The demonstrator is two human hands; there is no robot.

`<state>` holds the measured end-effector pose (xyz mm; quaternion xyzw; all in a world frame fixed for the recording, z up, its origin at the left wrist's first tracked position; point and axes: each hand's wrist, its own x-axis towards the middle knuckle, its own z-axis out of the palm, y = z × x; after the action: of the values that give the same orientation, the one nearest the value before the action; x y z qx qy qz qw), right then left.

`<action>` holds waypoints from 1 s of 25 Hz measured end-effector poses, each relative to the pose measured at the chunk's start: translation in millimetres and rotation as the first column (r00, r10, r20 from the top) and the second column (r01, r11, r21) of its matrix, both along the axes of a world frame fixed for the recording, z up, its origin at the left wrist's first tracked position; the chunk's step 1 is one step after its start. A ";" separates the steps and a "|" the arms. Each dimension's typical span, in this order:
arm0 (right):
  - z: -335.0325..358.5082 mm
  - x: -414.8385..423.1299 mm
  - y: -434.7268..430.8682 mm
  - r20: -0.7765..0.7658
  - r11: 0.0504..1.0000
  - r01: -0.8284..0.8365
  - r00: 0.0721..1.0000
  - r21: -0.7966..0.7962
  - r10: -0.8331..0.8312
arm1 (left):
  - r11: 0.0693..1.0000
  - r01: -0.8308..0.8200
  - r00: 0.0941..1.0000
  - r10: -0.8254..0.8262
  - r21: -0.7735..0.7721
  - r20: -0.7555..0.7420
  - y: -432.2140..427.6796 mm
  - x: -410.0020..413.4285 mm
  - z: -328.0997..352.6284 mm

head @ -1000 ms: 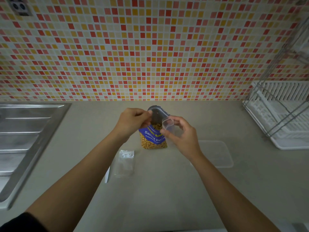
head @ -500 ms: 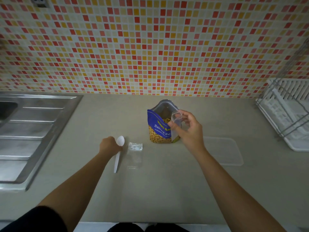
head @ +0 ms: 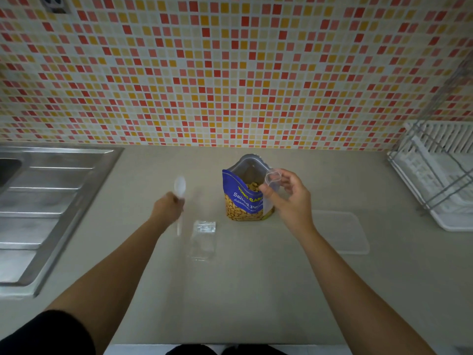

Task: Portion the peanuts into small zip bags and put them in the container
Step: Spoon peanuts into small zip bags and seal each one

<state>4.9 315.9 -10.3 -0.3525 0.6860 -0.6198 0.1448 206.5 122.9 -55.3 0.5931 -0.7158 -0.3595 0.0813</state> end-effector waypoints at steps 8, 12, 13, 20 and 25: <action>-0.9 -6.3 -0.1 0.027 0.998 0.048 0.998 0.027 -0.048 | 0.961 0.277 0.855 -0.255 -0.019 -0.452 20.2 -59.9 122.1; 0.4 -11.1 -0.2 0.033 0.997 0.068 0.997 0.032 -0.069 | 0.959 0.233 0.858 -0.282 -0.165 -0.430 19.6 -75.5 136.1; 0.8 -11.7 -0.3 0.034 0.997 0.069 0.997 0.035 -0.070 | 0.968 0.208 0.854 -0.250 -0.140 -0.456 20.7 -80.2 135.3; 1.0 -16.5 -3.0 0.032 0.995 0.054 0.998 0.079 -0.056 | 0.945 0.268 0.837 -0.324 -0.187 -0.441 24.0 -110.1 132.6; 3.4 -18.1 -3.3 0.007 0.996 0.042 0.999 0.080 -0.042 | 0.658 0.589 0.801 -0.555 -0.469 0.226 35.3 -129.6 120.7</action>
<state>-13.2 312.7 -6.8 -0.3292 0.7167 -0.5965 0.1486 76.9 158.3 65.4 0.3042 -0.9369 -0.1421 0.0978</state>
